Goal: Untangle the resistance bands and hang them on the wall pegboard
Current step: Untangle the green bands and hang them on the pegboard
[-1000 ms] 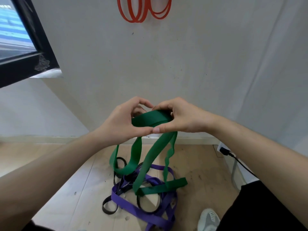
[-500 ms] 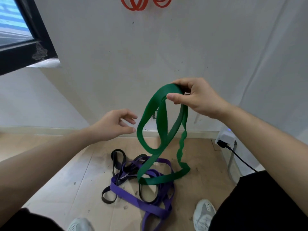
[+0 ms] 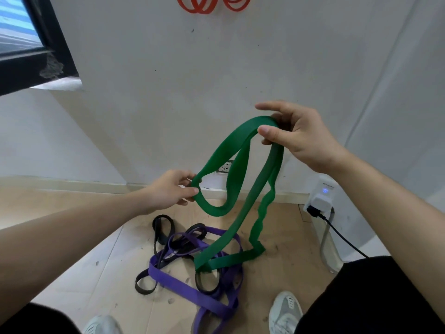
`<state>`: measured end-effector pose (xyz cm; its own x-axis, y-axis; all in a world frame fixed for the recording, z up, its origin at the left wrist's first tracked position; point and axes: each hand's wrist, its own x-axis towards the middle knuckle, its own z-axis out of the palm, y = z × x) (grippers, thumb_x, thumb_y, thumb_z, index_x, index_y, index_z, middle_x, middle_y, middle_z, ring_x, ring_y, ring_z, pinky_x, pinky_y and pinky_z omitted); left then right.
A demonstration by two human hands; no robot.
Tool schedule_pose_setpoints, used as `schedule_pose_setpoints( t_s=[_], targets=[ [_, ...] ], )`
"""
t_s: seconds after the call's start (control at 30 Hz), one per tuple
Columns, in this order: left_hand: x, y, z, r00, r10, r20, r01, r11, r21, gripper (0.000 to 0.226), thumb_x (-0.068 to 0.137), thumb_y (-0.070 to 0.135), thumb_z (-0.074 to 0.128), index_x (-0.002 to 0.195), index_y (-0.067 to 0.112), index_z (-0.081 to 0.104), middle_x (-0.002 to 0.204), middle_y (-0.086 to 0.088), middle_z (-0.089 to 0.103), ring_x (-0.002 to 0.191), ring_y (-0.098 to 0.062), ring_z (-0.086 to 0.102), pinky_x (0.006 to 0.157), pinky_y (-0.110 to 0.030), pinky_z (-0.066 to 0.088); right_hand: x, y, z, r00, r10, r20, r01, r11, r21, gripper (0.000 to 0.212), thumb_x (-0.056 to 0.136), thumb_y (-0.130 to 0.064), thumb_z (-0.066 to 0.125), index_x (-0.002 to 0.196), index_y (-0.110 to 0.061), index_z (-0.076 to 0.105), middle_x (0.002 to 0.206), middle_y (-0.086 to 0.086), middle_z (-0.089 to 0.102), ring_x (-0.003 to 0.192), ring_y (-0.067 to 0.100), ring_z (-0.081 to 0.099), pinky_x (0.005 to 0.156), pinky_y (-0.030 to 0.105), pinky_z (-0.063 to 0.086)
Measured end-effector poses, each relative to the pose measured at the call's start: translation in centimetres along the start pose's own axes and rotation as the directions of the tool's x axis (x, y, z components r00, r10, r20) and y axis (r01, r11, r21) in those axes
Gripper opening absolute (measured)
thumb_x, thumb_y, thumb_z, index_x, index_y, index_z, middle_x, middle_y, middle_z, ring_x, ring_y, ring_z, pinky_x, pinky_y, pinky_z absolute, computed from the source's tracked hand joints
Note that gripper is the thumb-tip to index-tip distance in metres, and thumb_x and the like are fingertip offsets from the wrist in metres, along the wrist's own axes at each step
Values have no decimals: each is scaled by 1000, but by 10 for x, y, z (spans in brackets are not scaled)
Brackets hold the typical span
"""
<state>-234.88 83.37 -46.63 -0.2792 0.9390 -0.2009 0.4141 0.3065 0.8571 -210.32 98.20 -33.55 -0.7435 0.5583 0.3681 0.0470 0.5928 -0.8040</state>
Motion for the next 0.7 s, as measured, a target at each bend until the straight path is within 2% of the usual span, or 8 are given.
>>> schedule_pose_setpoints(
  t_s=[0.13,0.23,0.33,0.4,0.47,0.57,0.6,0.7],
  targets=[
    [-1,3,-9,1000,17,9,-16,992,-126,17,99,12,61,114,20,63,104,-6,77,98,-28,74,78,-30,57,1,14,-11,999,17,-36,-20,996,-82,31,92,-11,70,123,-11,67,97,17,71,84,29,68,86,43,60],
    [-3,7,-24,999,42,-25,-46,979,-198,23,99,14,62,121,17,60,104,-6,78,98,-30,74,79,-33,56,1,28,-20,996,71,-55,-77,989,-123,26,91,-15,71,118,-19,70,97,17,71,82,23,69,87,40,60],
    [-7,12,-37,995,66,-73,-81,968,-236,27,97,13,62,124,14,58,102,-9,79,98,-33,74,85,-41,56,0,41,-27,993,116,-35,-120,980,-158,26,92,-15,70,118,-16,70,84,-8,71,77,5,65,81,24,57],
    [-10,14,-45,995,84,-53,-94,967,-237,28,96,16,63,124,14,60,105,-12,78,103,-34,73,92,-45,54,0,46,-28,990,136,-23,-138,975,-176,27,93,-12,69,120,-9,70,82,-17,70,73,-4,63,76,13,51],
    [-15,14,-54,995,103,6,-99,969,-225,38,92,32,67,126,16,62,111,-10,77,109,-30,71,95,-45,53,0,51,-29,988,156,-12,-156,969,-190,27,93,-12,68,120,-8,69,90,-10,71,74,-8,62,75,10,48],
    [-21,13,-62,987,120,104,-98,976,-195,82,64,73,76,126,20,66,115,-8,75,112,-24,70,96,-40,53,-1,54,-27,985,173,11,-168,964,-205,26,94,-13,68,119,-11,70,94,-2,71,75,-8,61,75,9,48],
    [-23,12,-63,983,126,131,-101,978,-181,87,60,78,75,125,21,67,115,-8,75,112,-24,69,98,-40,53,0,55,-25,985,170,14,-163,963,-213,25,93,-13,69,118,-11,70,92,-3,71,74,-8,61,74,9,48],
    [-26,12,-63,979,135,152,-107,978,-179,85,64,78,72,123,17,69,115,-10,73,114,-24,67,99,-35,54,2,59,-22,987,160,20,-151,961,-233,24,91,-11,71,115,-12,71,89,-7,69,71,-8,58,73,9,47]
  ],
)
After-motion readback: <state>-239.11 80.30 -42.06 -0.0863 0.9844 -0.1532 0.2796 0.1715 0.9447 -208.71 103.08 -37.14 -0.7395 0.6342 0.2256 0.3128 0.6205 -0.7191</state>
